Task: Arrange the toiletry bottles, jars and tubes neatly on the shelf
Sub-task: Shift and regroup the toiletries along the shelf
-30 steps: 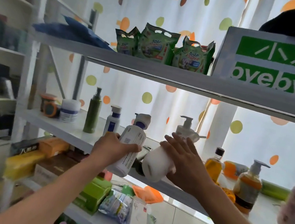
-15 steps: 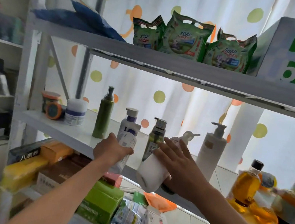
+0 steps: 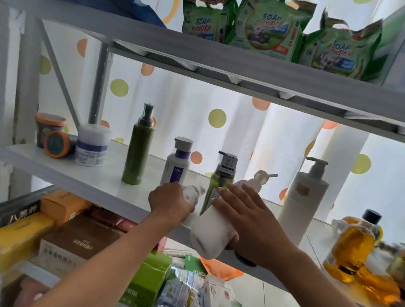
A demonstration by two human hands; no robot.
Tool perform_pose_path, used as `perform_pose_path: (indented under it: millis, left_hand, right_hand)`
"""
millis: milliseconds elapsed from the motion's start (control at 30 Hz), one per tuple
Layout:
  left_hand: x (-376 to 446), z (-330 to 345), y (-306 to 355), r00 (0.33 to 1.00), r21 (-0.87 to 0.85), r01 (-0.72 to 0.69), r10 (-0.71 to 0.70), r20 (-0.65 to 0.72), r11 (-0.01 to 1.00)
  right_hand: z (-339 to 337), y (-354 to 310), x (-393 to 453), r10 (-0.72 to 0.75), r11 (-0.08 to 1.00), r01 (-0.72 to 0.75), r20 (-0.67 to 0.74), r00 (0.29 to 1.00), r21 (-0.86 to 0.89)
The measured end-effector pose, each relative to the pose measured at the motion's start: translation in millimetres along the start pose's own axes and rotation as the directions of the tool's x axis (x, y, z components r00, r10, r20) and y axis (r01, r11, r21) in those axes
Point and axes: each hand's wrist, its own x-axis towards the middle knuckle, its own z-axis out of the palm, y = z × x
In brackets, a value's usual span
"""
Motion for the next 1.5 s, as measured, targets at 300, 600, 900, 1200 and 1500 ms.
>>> perform_pose_path:
  millis: [300,600,900,1200,1500]
  left_hand:
    - [5,18,6,0.996,-0.173,-0.069,0.06,-0.06,0.983]
    - [-14,7,1,0.99,-0.222,-0.138,0.142,0.003,0.965]
    - [-56,-28,62,0.86,-0.227,-0.505,0.463,-0.217,0.833]
    - [-89,-22,133,0.748,-0.3,-0.655,0.653,-0.121,0.694]
    - [-123,-11,191,0.645,-0.364,-0.737,0.754,-0.123,0.57]
  right_hand:
    - [6,-11,-13,0.003,1.0,-0.001,0.067,0.998,-0.023]
    - [-10,-4,-42,0.027,1.0,-0.028,0.09,0.996,0.007]
    - [-38,1,-103,0.063,0.998,-0.063,-0.007,0.998,0.005]
    - [-66,41,-172,0.228,0.974,-0.228,0.035,0.973,0.002]
    - [-87,62,-219,0.305,0.952,-0.305,0.009,0.952,-0.026]
